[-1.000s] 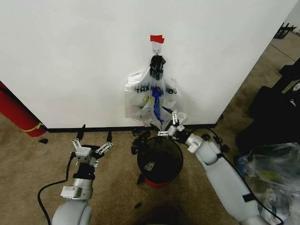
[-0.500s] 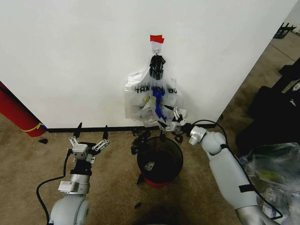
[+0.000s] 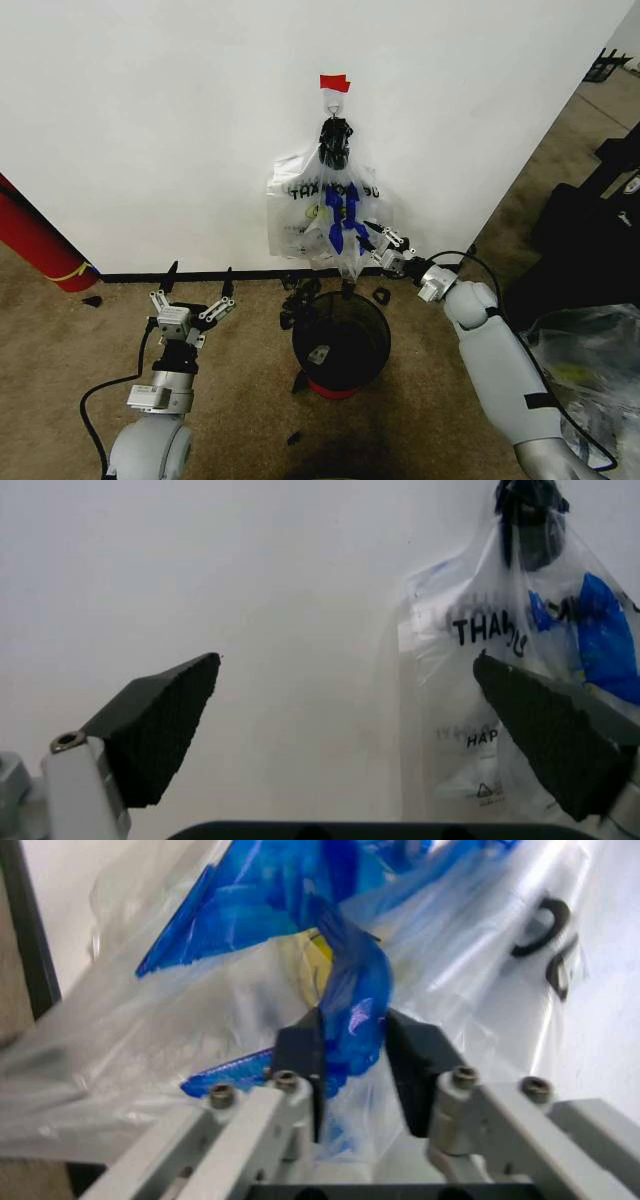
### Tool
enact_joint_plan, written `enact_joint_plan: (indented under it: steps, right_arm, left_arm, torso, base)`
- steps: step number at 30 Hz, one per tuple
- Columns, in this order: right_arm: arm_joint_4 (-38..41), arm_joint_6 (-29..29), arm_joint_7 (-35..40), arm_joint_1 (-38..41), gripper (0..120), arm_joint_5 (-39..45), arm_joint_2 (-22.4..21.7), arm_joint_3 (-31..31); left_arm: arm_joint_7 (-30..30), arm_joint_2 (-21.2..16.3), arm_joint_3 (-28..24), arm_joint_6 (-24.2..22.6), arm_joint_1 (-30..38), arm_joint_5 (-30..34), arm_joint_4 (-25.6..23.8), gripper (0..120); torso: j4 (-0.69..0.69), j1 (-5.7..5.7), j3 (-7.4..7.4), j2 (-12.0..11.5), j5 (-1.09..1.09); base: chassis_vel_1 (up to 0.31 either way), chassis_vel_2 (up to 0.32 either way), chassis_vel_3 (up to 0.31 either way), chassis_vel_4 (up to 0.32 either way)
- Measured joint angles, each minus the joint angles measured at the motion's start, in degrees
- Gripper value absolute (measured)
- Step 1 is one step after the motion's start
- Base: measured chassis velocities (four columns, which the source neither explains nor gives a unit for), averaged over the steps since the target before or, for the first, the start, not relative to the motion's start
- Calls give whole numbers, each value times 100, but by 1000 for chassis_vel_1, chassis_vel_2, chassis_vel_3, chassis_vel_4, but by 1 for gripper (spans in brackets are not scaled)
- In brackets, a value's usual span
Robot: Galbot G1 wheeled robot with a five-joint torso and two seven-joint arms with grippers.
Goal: Pick up the garbage bag from the wall and place it over the trash bin.
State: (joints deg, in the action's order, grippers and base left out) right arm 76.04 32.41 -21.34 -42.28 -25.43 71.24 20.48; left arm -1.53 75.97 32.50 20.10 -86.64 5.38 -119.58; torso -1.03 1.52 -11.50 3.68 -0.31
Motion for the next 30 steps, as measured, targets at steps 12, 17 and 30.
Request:
enact_joint_plan:
  steps: [12, 17, 30]
  right_arm:
    - [781, -717, 497, -794, 0, 3356, -265, -669]
    - [1124, -717, 450, -1136, 0, 4258, -294, -611]
    - [2040, -1041, -52, -1831, 0, 7707, -98, -472]
  left_arm:
    - [-10, 78, 46, 27, -207, -130, -208, 100]
    - [-13, 135, 25, 57, -319, -223, -315, 100]
    - [3, 106, -106, 71, -189, -339, -232, 100]
  torso:
    - [-1, 0, 0, 0, 0]
    - [-1, 0, 0, 0, 0]
    - [0, 0, 0, 1, 0]
  base:
    - [0, 0, 0, 0]
    - [0, 0, 0, 0]
    - [0, 0, 0, 0]
